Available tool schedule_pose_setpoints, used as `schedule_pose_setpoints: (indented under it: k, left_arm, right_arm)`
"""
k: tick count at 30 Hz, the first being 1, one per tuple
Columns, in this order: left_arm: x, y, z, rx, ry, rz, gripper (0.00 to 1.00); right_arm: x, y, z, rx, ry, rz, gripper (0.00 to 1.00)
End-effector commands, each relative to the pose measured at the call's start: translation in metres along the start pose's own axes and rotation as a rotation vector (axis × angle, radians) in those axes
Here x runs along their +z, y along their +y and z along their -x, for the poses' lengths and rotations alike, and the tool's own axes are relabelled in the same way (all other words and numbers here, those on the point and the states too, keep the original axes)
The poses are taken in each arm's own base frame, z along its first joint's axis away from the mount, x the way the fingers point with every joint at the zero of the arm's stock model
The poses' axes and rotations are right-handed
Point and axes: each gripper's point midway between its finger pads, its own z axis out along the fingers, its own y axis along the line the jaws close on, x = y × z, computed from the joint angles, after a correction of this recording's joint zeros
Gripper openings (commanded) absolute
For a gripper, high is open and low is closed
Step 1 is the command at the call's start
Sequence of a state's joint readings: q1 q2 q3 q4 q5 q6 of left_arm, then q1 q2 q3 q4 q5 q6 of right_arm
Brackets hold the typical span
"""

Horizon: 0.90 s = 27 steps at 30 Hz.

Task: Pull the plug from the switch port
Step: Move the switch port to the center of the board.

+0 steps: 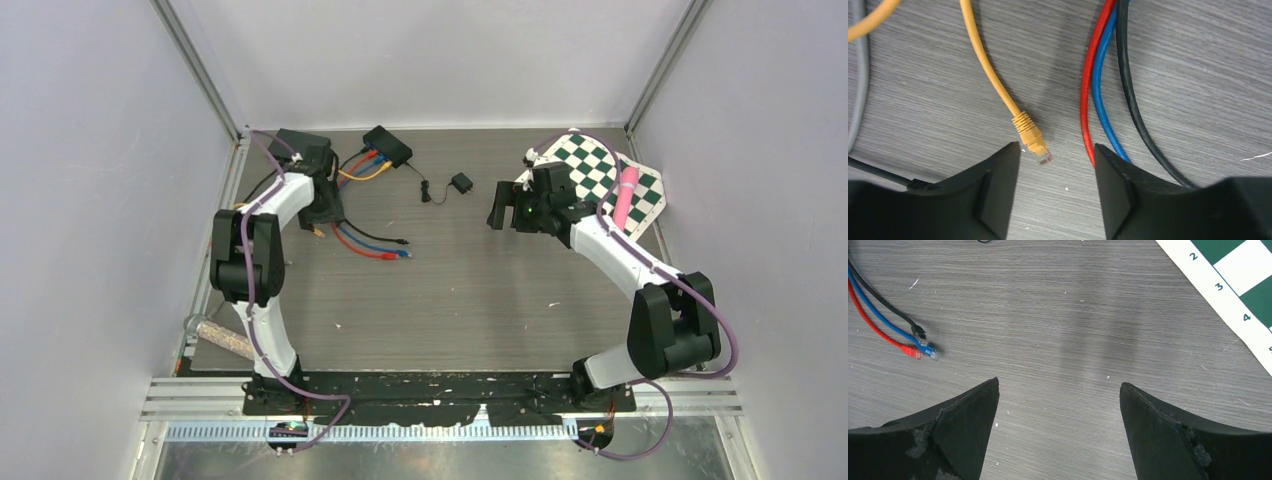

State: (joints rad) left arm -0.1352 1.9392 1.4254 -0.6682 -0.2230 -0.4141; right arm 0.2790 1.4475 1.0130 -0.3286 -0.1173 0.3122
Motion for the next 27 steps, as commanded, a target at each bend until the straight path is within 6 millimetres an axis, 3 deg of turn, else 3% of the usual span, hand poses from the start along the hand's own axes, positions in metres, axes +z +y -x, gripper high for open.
schedule_pose_setpoints:
  k: [1,13,19,24,27]
  left_arm:
    - [-0.007,0.001,0.012,-0.029,-0.017,-0.009,0.56]
    - [-0.007,0.018,0.003,-0.137,0.058,0.005,0.59]
    - [-0.005,0.017,0.003,-0.169,0.107,-0.03,0.59]
    - [-0.006,0.015,0.005,-0.148,0.173,-0.023,0.58]
    - [-0.006,0.012,0.007,-0.123,0.179,-0.041,0.51]
  right_arm:
    - [-0.002,0.004,0.022,-0.021,-0.046,0.005,0.97]
    - [0.007,0.003,0.017,-0.019,-0.006,0.006,0.94]
    - [0.008,0.004,0.018,-0.02,-0.005,0.007,0.94]
    - [0.01,0.004,0.018,-0.018,-0.001,0.009,0.94]
    - [0.011,0.004,0.018,-0.018,0.0,0.009,0.94]
